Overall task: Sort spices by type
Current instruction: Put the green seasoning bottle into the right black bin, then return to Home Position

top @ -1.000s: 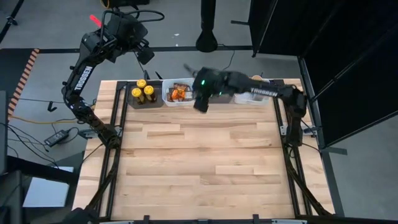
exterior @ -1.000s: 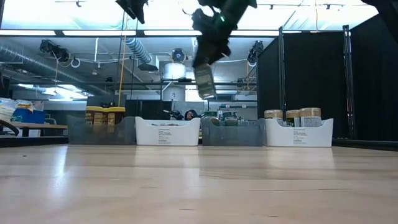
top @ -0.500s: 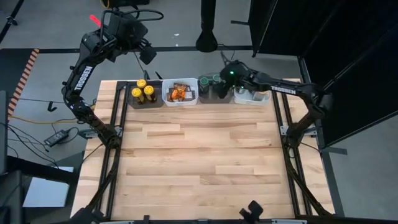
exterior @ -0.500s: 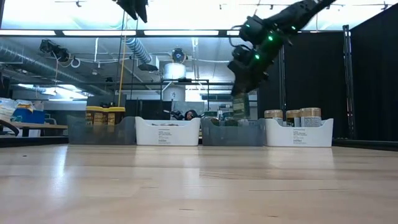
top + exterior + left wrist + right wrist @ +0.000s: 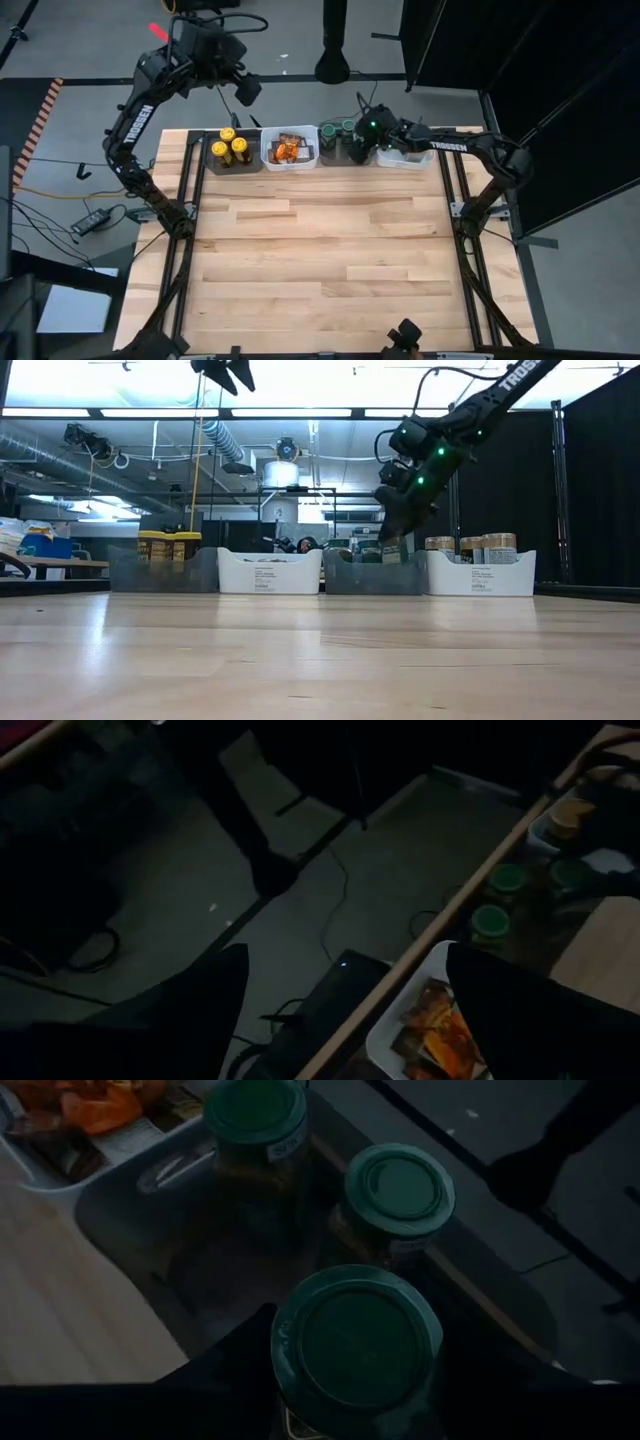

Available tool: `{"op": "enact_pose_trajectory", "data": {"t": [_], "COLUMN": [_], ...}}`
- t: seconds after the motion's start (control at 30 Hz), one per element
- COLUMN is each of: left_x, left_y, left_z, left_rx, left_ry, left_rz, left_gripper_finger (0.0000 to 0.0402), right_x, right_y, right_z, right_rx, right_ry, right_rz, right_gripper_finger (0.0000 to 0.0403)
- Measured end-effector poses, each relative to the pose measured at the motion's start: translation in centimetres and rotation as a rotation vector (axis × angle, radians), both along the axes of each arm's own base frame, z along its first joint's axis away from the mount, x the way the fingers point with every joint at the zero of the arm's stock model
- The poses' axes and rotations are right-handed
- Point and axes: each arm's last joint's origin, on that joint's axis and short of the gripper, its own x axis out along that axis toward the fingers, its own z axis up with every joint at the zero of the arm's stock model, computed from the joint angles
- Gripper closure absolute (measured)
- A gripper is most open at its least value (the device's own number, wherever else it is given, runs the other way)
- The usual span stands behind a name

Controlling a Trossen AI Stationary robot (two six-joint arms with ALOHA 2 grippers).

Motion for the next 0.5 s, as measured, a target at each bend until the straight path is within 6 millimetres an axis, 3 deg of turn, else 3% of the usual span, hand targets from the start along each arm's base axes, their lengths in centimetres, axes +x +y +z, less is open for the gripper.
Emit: {"op": "enact_pose_trajectory", "data": {"t": [0.07, 0.23, 0.37, 0.43, 0.5], "left_x": [0.3, 1.0, 1.4, 1.5, 1.7], "left_y": [0.2, 0.8, 1.1, 1.1, 1.0], "left_z": [-0.2, -0.8, -1.1, -1.2, -1.2], "left_rx": [-0.007, -0.025, -0.038, -0.047, -0.063], "left_ry": [0.003, 0.022, 0.028, 0.027, 0.015], "left_rz": [-0.007, -0.008, -0.016, -0.046, -0.101], "left_gripper_finger": [0.0055, 0.0055, 0.0055, 0.0055, 0.0055], "right_x": [0.0, -0.3, -0.4, -0.5, -0.6], "right_y": [-0.1, -0.6, -0.7, -0.6, -0.3], "right_z": [-0.4, -0.5, -0.5, 0.3, 2.5], "right_rx": [-0.006, -0.022, -0.010, 0.005, 0.006], "right_ry": [0.001, -0.033, -0.040, -0.066, -0.156], "right_rz": [-0.005, -0.027, -0.020, 0.013, 0.074], "right_gripper_finger": [0.0183, 0.0116, 0.0103, 0.0105, 0.0108]}}
